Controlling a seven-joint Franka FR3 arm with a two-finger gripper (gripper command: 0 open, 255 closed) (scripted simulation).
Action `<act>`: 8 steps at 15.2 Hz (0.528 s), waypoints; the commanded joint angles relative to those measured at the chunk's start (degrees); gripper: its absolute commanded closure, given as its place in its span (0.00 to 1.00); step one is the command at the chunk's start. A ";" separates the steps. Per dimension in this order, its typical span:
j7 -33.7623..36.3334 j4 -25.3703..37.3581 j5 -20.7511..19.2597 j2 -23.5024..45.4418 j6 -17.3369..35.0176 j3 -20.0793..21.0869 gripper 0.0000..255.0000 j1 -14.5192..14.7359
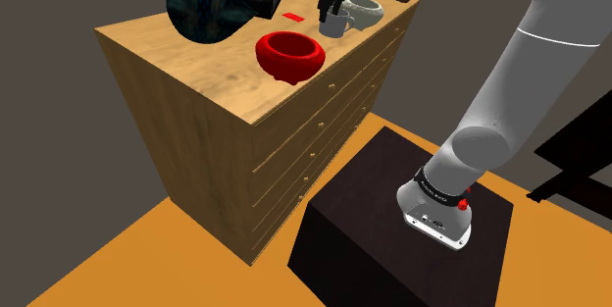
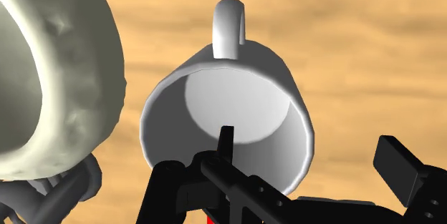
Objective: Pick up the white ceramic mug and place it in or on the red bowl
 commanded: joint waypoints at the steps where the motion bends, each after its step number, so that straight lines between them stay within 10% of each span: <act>1: -0.03 -0.30 0.05 0.19 0.54 0.00 0.00 -0.02; 7: -0.03 -0.30 0.05 0.19 0.53 0.00 0.00 -0.02; 8: -0.03 -0.30 0.05 0.19 0.53 0.00 1.00 -0.02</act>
